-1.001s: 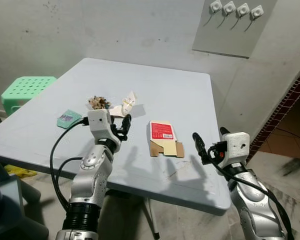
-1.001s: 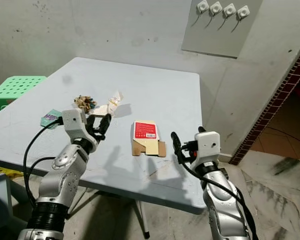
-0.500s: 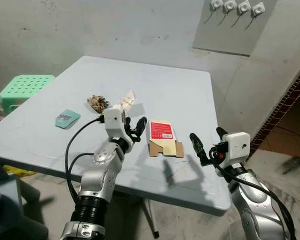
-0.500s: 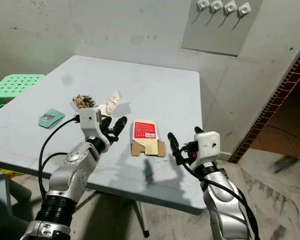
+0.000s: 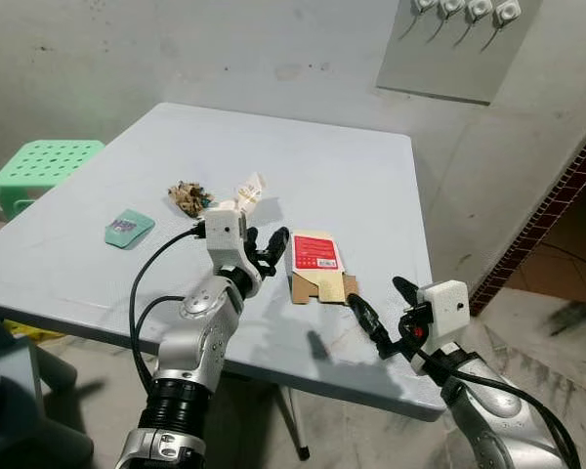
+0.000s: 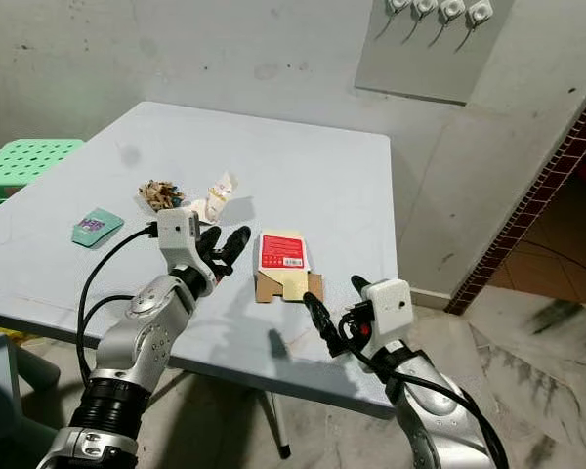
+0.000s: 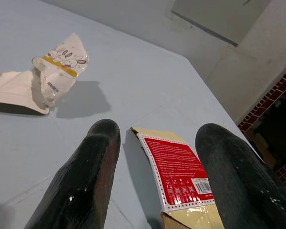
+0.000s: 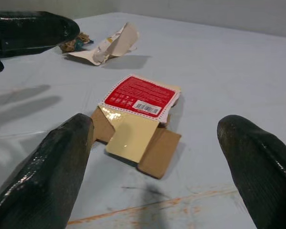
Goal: Picking trash to rubbish bin
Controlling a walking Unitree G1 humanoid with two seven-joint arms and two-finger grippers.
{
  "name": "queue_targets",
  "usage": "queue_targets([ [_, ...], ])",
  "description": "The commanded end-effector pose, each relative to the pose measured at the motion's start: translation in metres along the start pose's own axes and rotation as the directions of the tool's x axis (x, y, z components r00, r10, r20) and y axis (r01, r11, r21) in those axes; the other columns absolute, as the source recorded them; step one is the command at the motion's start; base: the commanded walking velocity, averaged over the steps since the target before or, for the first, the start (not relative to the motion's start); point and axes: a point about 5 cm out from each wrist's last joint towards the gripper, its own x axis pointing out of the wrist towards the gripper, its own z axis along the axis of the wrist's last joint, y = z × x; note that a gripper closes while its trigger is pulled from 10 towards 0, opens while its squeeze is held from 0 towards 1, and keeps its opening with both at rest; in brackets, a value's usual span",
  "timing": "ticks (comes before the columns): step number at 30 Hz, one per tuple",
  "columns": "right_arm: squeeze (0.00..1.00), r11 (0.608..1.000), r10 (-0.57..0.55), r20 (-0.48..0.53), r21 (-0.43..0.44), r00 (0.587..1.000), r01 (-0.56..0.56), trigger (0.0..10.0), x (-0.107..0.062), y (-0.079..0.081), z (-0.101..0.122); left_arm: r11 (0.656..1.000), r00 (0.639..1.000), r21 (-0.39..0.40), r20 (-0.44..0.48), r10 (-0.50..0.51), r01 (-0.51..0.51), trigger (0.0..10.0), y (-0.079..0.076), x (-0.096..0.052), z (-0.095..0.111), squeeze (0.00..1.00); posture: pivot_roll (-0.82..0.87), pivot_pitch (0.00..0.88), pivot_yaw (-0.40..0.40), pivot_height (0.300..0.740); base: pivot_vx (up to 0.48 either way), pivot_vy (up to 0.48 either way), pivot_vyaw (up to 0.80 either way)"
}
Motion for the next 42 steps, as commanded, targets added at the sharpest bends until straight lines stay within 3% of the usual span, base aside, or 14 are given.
queue_targets([
  [1, 0.72, 0.999, -0.009, 0.009, -0.042, 1.000, 0.009, 10.0, 0.000, -0.003, 0.007, 0.999, 1.000, -0.034, 0.004, -0.020, 0.020, 10.0, -0.004, 0.004, 0.003, 0.00, -0.07, 0.036, -0.049, 0.740, 0.000, 0.000, 0.00],
  [2, 0.72, 0.999, -0.014, 0.016, -0.053, 1.000, 0.014, 10.0, 0.000, -0.004, 0.008, 0.999, 1.000, -0.049, 0.002, -0.019, 0.019, 10.0, -0.004, 0.005, 0.003, 0.00, -0.07, 0.036, -0.049, 0.740, 0.000, 0.000, 0.00],
  [3, 0.00, 0.998, -0.009, 0.027, -0.063, 1.000, 0.011, 10.0, 0.000, -0.004, 0.010, 0.998, 1.000, -0.062, -0.001, -0.018, 0.018, 10.0, -0.004, 0.006, 0.002, 0.00, -0.07, 0.035, -0.050, 0.740, 0.000, 0.000, 0.00],
  [10, 0.00, 0.998, 0.016, 0.035, -0.065, 0.999, -0.013, 10.0, -0.003, -0.005, 0.016, 0.987, 1.000, -0.158, -0.024, -0.017, 0.013, 10.0, -0.008, 0.013, -0.003, 0.00, -0.08, 0.036, -0.053, 0.740, 0.000, 0.000, 0.00],
  [13, 0.00, 0.995, 0.061, 0.038, -0.078, 0.997, -0.058, 10.0, -0.004, 0.001, 0.019, 0.988, 0.999, -0.151, -0.032, -0.019, 0.014, 10.0, -0.011, 0.017, -0.004, 0.00, -0.09, 0.038, -0.051, 0.740, 0.000, 0.000, 0.00],
  [23, 0.00, 0.996, 0.065, 0.053, -0.069, 0.996, -0.061, 10.0, 0.000, 0.006, 0.024, 0.981, 0.998, -0.194, -0.064, -0.012, 0.000, 10.0, -0.017, 0.028, -0.006, 0.00, -0.10, 0.058, -0.052, 0.740, 0.000, 0.000, 0.00],
  [40, 0.00, 0.996, 0.051, 0.052, -0.075, 0.997, -0.047, 10.0, -0.007, 0.001, 0.030, 0.949, 0.995, -0.310, -0.099, 0.018, -0.048, 10.0, -0.020, 0.038, -0.008, 0.00, -0.12, 0.074, -0.047, 0.740, 0.000, 0.000, 0.00],
  [42, 0.00, 0.996, 0.053, 0.050, -0.076, 0.997, -0.049, 10.0, -0.007, 0.001, 0.030, 0.954, 0.995, -0.297, -0.096, 0.014, -0.042, 10.0, -0.021, 0.038, -0.007, 0.00, -0.12, 0.077, -0.047, 0.740, 0.000, 0.000, 0.00],
])
